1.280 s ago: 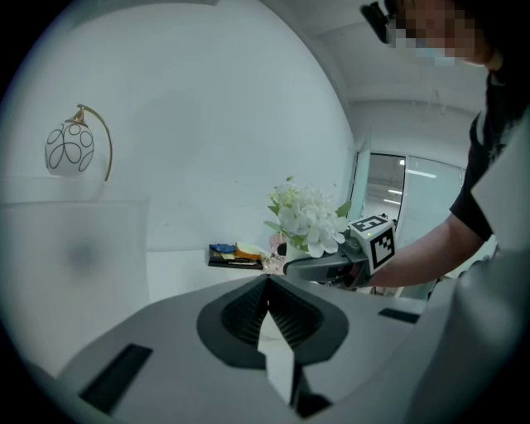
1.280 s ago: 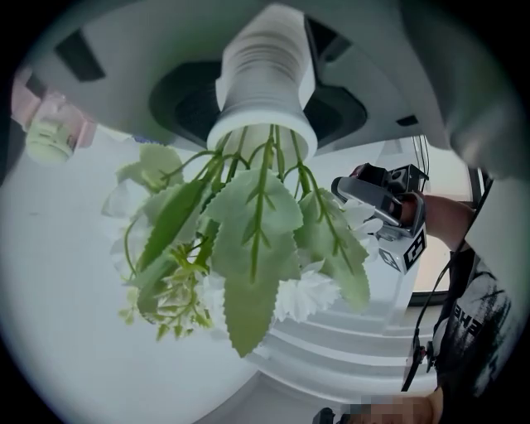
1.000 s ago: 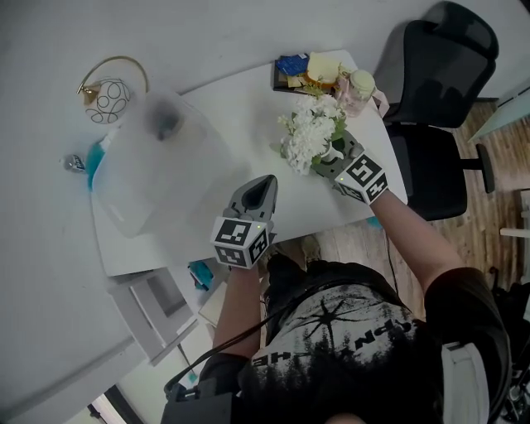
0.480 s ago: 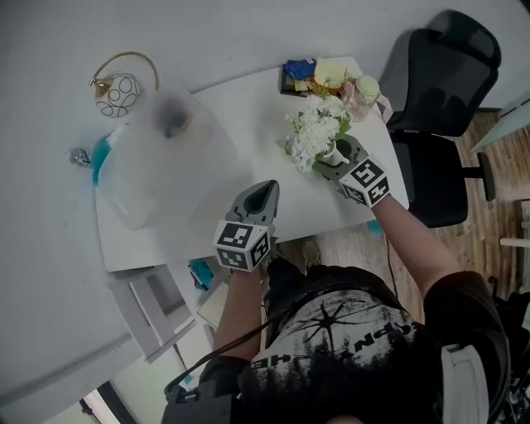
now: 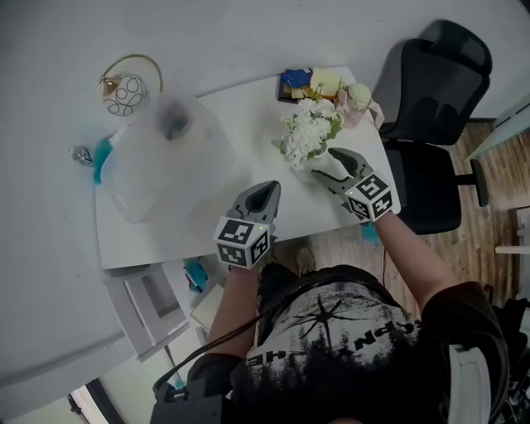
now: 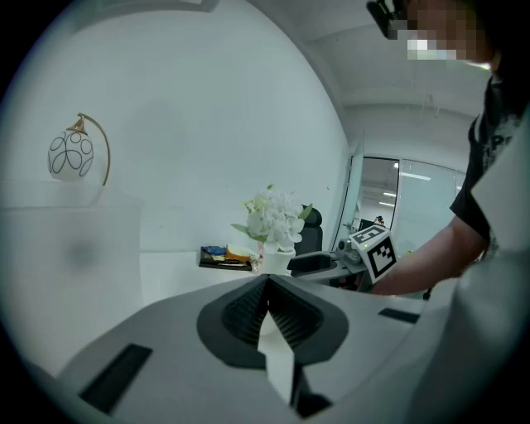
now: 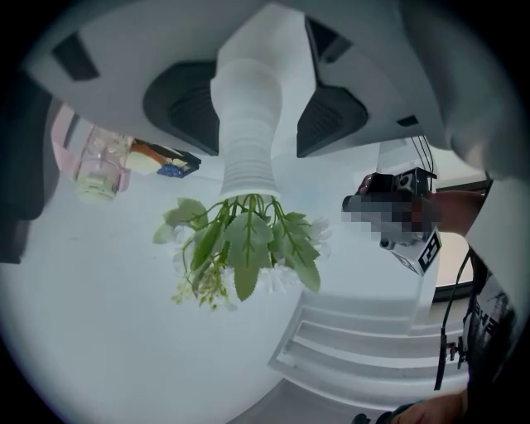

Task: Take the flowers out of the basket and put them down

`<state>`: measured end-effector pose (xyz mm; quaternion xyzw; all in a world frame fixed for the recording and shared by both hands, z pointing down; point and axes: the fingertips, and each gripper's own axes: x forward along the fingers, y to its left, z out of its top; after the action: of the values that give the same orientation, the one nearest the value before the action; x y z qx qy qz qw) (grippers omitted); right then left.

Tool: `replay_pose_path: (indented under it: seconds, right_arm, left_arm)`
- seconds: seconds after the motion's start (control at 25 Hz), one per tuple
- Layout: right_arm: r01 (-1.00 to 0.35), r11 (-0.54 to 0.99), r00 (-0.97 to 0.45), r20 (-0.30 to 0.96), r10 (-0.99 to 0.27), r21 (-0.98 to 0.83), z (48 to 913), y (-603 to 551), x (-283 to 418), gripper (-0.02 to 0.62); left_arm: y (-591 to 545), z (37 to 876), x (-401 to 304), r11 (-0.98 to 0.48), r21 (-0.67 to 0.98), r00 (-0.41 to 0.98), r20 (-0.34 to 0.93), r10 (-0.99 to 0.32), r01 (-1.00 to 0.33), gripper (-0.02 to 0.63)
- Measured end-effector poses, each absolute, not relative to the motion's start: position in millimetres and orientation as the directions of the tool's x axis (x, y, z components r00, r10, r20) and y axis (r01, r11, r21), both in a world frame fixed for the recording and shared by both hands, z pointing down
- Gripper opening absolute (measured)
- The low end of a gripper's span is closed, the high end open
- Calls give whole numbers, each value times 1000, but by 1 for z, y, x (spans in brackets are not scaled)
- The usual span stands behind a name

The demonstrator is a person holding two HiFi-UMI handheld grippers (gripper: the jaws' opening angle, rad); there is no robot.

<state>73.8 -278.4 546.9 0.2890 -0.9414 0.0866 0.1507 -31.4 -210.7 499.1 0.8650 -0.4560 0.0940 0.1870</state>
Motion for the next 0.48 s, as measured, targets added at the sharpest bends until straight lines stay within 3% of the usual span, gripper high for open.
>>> replay_pose_path:
  seconds: [0.32, 0.36, 0.48]
  right_arm:
    - [-562, 821, -813, 252, -525, -102, 499, -260, 78, 281]
    - [-560, 823, -816, 240, -526, -101, 492, -257, 77, 267]
    - [-568, 819, -814, 204, -544, -80, 472, -252, 78, 139]
  left_arm:
    - [-207, 477, -34, -513, 244, 567, 289, -771, -823, 11]
    - [-208, 475, -34, -517, 235, 567, 287, -772, -823, 11]
    - [-210, 467, -34, -524, 213, 565, 279, -776, -825, 11]
